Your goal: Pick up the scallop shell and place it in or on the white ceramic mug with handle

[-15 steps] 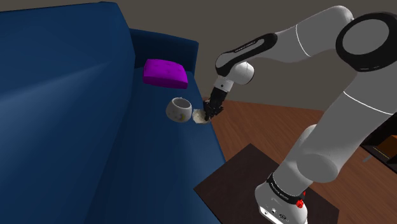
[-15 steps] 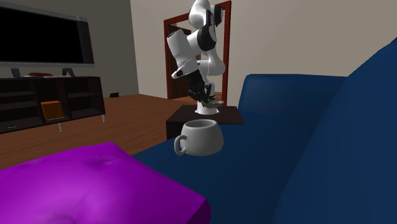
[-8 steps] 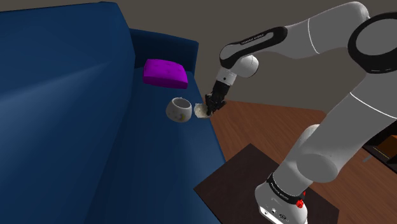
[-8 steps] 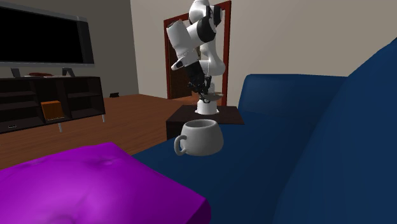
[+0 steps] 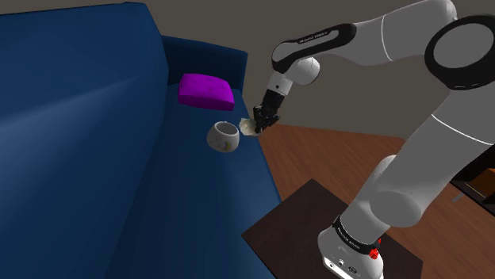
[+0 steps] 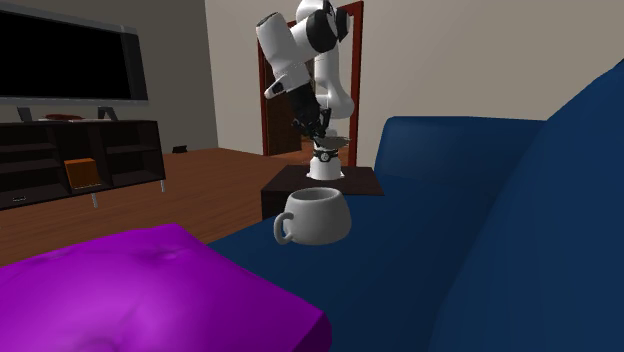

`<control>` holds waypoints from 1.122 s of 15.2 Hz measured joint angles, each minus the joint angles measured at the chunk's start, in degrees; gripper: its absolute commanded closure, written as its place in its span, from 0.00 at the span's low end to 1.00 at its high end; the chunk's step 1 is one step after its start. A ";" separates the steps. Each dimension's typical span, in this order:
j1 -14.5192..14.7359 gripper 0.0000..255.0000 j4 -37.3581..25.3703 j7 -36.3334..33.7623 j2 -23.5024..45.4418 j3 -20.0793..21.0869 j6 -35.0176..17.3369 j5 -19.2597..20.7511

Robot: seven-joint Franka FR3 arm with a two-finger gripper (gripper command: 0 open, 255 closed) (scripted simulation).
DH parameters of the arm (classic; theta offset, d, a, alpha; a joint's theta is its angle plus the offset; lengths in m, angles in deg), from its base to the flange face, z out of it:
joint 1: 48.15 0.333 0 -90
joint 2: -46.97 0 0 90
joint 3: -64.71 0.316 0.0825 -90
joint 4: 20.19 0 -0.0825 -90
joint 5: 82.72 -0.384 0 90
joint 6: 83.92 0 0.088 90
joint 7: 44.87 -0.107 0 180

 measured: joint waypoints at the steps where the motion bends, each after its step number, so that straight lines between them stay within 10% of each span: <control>1: -0.12 1.00 -2.28 0.31 1.75 -0.22 0.79 -0.31; 13: -4.37 1.00 -39.30 1.39 29.30 -0.24 12.69 -5.96; 17: -5.26 1.00 -43.03 1.83 33.02 0.07 13.03 -6.68</control>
